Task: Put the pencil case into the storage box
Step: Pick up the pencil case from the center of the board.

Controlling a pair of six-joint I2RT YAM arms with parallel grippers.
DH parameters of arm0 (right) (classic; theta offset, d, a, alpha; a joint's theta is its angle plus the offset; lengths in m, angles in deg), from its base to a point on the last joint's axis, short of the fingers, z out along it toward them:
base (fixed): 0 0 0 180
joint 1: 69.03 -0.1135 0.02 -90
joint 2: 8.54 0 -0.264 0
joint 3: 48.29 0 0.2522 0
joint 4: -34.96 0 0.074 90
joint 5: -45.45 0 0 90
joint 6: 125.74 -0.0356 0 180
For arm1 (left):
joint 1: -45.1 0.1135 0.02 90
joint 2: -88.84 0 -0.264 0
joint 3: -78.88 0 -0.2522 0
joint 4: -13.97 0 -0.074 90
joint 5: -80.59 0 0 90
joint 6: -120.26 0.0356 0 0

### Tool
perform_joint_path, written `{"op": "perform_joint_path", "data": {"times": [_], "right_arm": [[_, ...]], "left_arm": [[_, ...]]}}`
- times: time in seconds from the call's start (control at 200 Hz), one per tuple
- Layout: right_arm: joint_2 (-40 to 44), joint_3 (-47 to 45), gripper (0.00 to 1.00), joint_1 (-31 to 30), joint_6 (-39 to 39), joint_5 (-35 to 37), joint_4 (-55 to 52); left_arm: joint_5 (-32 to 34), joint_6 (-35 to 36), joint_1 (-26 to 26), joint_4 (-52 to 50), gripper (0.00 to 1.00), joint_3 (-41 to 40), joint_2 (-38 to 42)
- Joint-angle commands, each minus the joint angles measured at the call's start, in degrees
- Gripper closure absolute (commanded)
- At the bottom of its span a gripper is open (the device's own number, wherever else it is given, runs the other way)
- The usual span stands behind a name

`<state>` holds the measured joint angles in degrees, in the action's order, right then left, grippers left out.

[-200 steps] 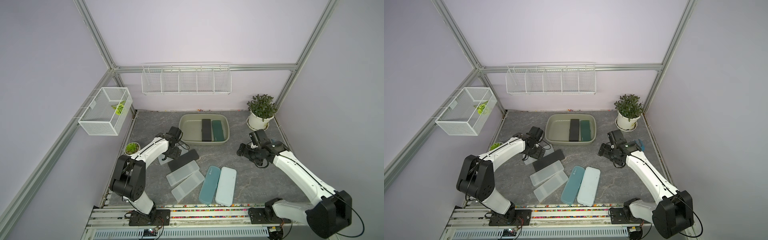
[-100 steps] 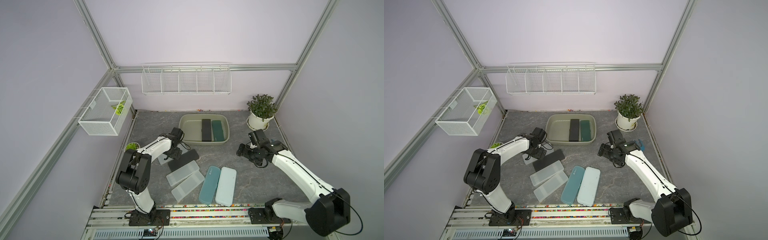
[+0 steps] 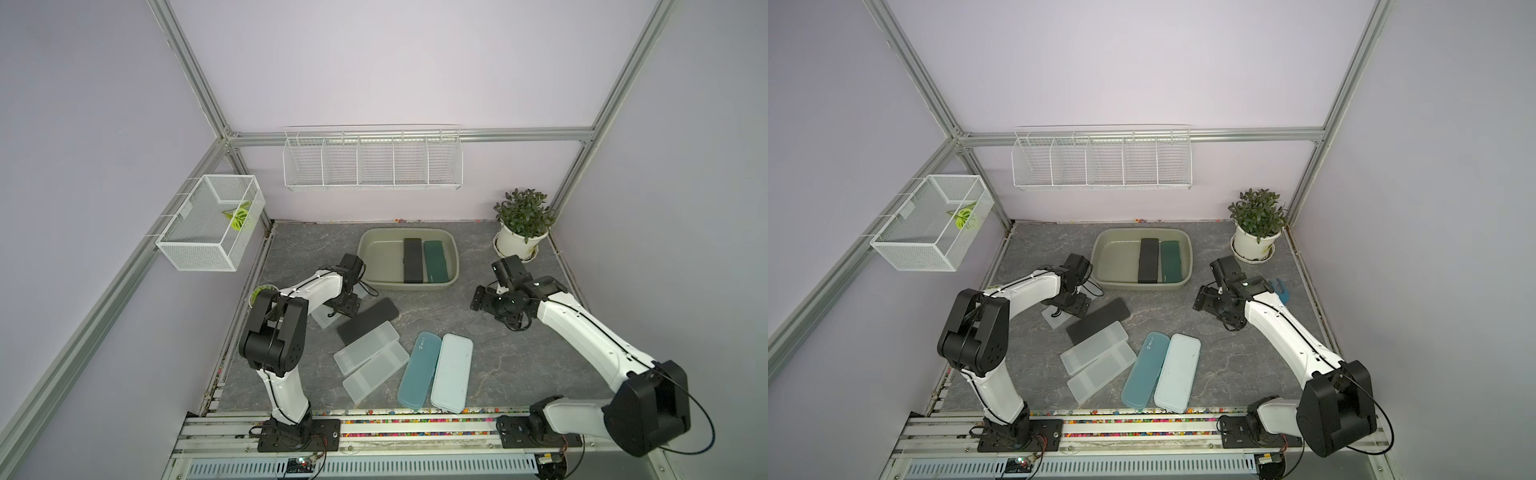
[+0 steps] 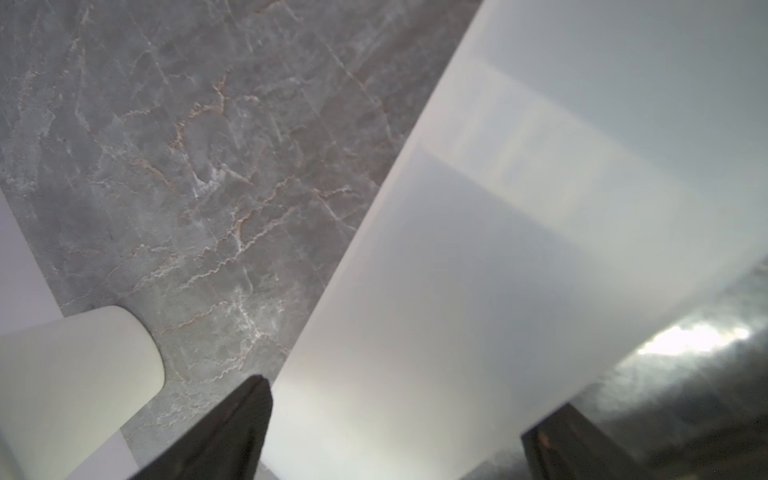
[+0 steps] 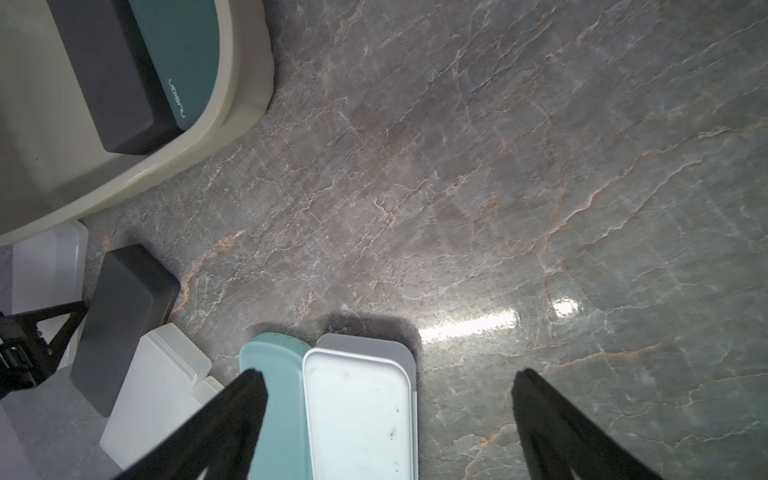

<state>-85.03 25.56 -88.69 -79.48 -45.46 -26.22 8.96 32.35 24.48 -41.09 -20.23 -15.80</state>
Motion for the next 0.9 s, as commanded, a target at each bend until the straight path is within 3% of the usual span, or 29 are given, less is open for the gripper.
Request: {"op": "perform_joint_path", "data": {"times": [0.0,0.26,0.42,0.605,0.8,0.895], "right_arm": [[-1.3,1.9,0.03,-0.4,0.9,0.6,-1.1],[-3.8,4.4,0.03,-0.4,1.6,0.2,-1.6],[-5.0,5.2,0.03,-0.4,1.7,-0.1,-1.5],[-5.0,5.0,0.04,-0.4,1.8,-0.1,-1.1],[-4.0,5.6,0.03,-0.4,2.4,-0.4,-1.1],[-3.6,5.9,0.03,-0.3,2.9,-0.3,-1.1]], "left_arm": [[-4.4,1.5,2.3,1.5,0.04,1.7,-1.3],[-13.7,1.5,6.3,-0.9,0.05,4.6,-4.8],[-15.2,0.8,6.3,-2.2,0.18,5.3,-6.2],[-11.4,-1.4,6.3,-4.0,0.31,5.1,-5.2],[-4.8,-6.2,5.8,-11.8,0.34,10.3,-0.1],[-4.9,-9.1,3.3,-15.8,0.35,15.5,3.3]]}}
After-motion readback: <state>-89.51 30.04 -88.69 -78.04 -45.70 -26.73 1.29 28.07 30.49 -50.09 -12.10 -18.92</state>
